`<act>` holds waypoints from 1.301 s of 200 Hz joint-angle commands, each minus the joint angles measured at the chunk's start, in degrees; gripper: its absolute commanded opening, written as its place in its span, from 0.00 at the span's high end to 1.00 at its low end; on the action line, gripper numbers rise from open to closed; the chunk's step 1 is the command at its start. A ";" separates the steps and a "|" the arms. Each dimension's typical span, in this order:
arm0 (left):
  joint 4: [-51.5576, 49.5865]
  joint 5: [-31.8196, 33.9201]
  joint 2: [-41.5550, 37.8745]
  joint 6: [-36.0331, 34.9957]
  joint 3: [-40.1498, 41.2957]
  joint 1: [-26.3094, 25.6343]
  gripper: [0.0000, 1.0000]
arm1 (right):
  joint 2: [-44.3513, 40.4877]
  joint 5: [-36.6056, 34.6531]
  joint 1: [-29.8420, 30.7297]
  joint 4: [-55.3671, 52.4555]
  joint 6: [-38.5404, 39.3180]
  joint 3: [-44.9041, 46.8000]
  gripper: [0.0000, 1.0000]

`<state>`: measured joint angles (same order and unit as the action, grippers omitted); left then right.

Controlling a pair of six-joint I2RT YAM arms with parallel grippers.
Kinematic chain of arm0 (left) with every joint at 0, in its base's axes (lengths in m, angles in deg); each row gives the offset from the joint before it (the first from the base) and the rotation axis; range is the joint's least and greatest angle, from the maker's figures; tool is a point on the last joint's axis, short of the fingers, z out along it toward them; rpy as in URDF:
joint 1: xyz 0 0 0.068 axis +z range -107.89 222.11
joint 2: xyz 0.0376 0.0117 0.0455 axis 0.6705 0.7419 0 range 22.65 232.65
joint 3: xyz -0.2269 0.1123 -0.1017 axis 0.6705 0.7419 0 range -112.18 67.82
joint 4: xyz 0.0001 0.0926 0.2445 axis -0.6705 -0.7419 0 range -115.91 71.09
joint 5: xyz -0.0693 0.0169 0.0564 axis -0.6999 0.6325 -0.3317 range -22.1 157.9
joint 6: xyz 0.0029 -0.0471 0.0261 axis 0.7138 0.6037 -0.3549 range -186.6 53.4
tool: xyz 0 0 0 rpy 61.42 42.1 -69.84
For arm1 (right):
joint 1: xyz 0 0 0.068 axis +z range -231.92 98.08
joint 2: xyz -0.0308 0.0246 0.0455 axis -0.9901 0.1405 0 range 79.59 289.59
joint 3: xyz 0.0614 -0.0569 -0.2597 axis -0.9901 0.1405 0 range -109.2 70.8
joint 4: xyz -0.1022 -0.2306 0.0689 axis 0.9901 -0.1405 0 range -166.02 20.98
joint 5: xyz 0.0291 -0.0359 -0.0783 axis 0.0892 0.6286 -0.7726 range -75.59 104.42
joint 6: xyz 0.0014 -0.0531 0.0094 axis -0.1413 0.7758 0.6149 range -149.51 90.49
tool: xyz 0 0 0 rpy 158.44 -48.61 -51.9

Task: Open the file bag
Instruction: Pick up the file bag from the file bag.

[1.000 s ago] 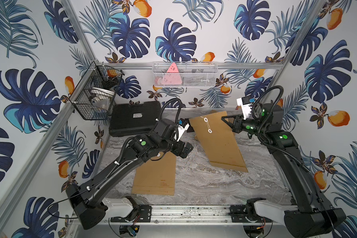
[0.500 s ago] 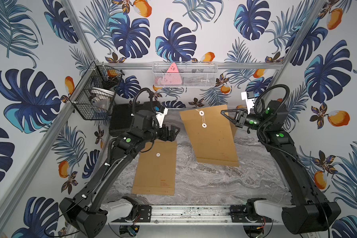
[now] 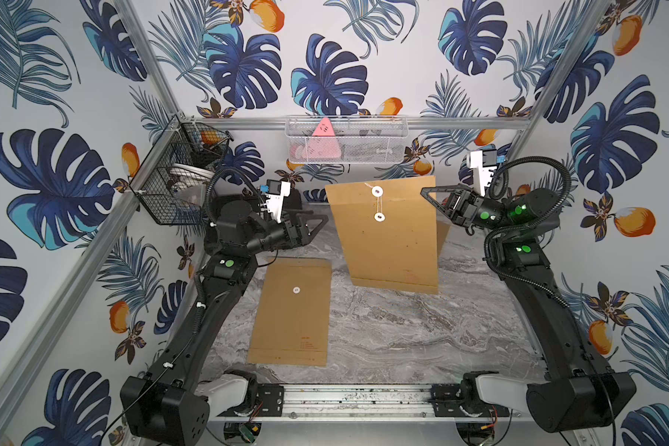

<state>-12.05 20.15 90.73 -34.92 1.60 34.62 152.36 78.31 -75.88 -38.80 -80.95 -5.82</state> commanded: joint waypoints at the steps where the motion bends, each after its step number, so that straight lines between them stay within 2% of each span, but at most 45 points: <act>1: 14.69 -6.78 0.59 6.12 0.32 0.13 0.07 | 0.76 -0.10 0.68 12.60 -11.10 -1.10 1.00; 23: 18.64 -8.58 2.37 8.16 -0.49 0.11 0.10 | 2.16 -0.11 2.66 18.08 -15.75 -2.19 1.00; 43: 29.95 -10.70 4.34 14.65 0.04 0.11 0.18 | 2.98 -0.85 3.75 21.36 -18.39 -2.31 1.00; 71: 53.03 -14.65 9.00 30.82 1.09 0.10 0.37 | 3.70 -2.82 3.80 26.99 -22.79 -1.23 1.00; 102: 80.52 -15.53 16.48 51.90 -1.42 0.13 0.53 | 4.69 -4.37 3.80 32.99 -27.54 -0.55 1.00; 112: 81.49 -16.48 17.97 54.55 -3.09 0.03 0.56 | 5.21 -4.48 3.80 34.87 -29.31 -0.63 1.00; 148: 76.67 -16.96 15.99 49.56 -2.65 -0.07 0.54 | 6.07 -5.17 4.06 35.64 -30.13 -0.55 1.00; 195: 60.43 -17.23 11.52 36.83 -0.70 -0.79 0.57 | 4.96 -6.63 5.36 29.01 -24.81 -0.72 1.00; 230: 44.10 -15.93 7.30 23.66 -0.84 -2.22 0.69 | 4.06 -6.95 6.68 24.51 -21.11 -0.77 1.00; 260: 41.73 -15.90 6.37 22.12 -1.20 -2.44 0.90 | 3.20 -7.54 6.70 22.75 -19.68 0.11 1.00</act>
<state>34.76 3.74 97.59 -7.80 0.99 32.33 156.32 72.50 -69.23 -14.78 -102.74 -6.00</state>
